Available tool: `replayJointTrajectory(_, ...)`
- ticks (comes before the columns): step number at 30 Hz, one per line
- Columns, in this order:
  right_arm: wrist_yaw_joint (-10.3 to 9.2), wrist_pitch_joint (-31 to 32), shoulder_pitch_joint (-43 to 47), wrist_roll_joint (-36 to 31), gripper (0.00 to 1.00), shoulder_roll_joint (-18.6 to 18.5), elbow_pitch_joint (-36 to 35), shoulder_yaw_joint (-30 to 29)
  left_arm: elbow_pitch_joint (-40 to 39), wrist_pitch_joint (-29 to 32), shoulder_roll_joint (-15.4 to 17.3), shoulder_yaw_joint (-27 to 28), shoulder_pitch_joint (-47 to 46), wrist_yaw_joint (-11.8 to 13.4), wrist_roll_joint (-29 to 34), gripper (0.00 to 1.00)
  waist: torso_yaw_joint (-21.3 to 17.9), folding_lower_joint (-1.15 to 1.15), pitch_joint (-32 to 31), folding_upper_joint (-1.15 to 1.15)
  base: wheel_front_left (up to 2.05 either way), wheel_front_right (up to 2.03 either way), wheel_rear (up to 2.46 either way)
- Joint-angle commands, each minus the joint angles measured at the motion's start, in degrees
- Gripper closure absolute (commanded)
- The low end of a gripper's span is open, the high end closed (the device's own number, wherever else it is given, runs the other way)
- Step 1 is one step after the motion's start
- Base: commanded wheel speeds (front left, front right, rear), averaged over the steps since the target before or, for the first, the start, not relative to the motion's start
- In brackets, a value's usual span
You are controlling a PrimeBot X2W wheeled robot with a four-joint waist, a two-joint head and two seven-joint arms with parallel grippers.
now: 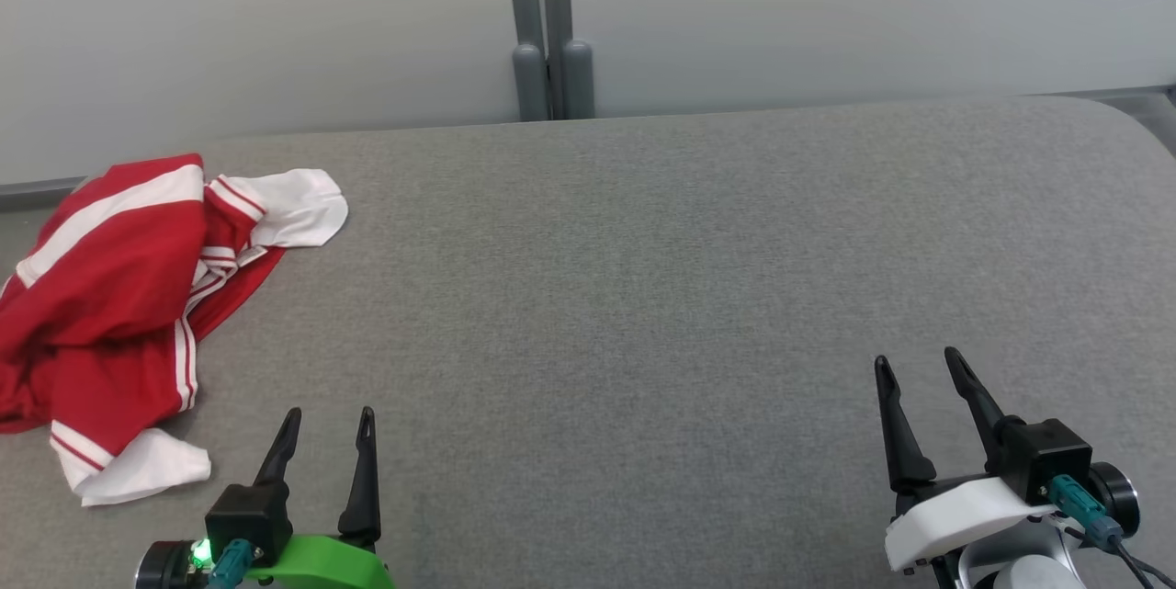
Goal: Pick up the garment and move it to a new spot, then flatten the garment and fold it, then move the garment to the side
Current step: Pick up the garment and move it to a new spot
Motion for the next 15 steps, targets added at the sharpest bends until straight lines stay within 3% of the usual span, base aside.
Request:
replayJointTrajectory(1, -0.02, -0.23, 0.83, 0.81, 0.0, -0.1, -0.3, 0.14, 0.06, -0.04, 0.16, -0.1, -0.59, 0.02, 0.24, 0.0, 3.35, 0.0, 0.03, 0.0, 0.0, 0.0, 0.0)
replayJointTrajectory(11, -0.02, -0.22, -0.09, 0.86, 0.0, -0.09, -0.21, 2.35, 0.54, -0.05, 0.17, 0.83, 0.94, 0.79, -0.89, 0.0, 19.25, 0.0, -0.14, 0.0, 0.0, 0.0, 0.0)
replayJointTrajectory(15, -0.02, -0.22, -0.86, 1.11, 0.0, -0.08, -0.21, 3.73, 0.4, -0.05, 0.15, 1.99, 1.68, 1.04, -1.2, 0.0, 23.21, 0.0, -0.01, 0.0, 0.0, 0.0, 0.0)
